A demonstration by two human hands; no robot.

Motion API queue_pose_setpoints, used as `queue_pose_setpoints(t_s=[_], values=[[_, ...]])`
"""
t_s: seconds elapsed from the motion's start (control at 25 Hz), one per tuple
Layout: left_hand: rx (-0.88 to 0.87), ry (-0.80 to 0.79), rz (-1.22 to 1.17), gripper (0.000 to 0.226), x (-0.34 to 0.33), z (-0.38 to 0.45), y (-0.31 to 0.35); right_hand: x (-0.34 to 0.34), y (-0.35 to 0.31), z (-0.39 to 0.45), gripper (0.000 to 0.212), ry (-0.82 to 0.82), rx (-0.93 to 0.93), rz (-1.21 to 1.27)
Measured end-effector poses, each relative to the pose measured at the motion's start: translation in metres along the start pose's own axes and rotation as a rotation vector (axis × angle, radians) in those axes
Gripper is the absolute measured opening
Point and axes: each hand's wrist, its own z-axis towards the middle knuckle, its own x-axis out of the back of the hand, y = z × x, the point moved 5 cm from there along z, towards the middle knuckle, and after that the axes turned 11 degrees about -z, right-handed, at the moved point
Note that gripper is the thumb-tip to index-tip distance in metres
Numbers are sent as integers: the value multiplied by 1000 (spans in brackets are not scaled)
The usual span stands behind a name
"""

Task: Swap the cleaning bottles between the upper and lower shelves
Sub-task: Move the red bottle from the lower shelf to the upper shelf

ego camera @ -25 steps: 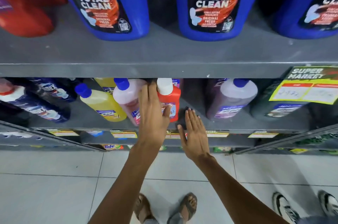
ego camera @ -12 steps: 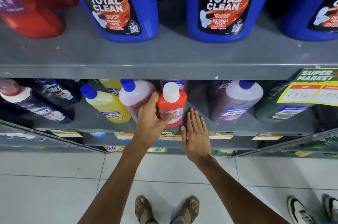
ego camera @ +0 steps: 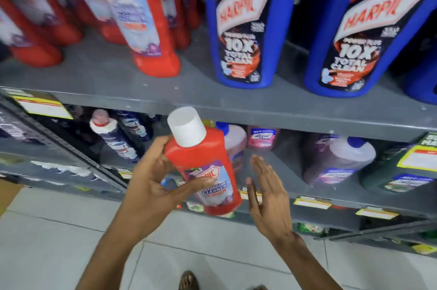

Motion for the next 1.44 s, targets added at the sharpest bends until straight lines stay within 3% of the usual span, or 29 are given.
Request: queue_pose_setpoints(t_s=[0.16,0.32,0.52,0.68,0.88,1.44], values=[[-210,11,26,60,66,3,84,45,-109,36,31,204,245,125],[-418,-18,51,68,136,31,160,77,-203,88,38,383,330,141],[-426,-90,-6,65,192,97,199,55,-273,131,42,337,344,-46],[-368,-167,-22,63,202,146,199,23,-292,150,44,280,234,-204],[-339,-189,-33,83,199,183,195,7,-300,156,39,368,161,-327],[-285,-215,-34,80,196,201,187,3,-302,154,39,416,149,-354]])
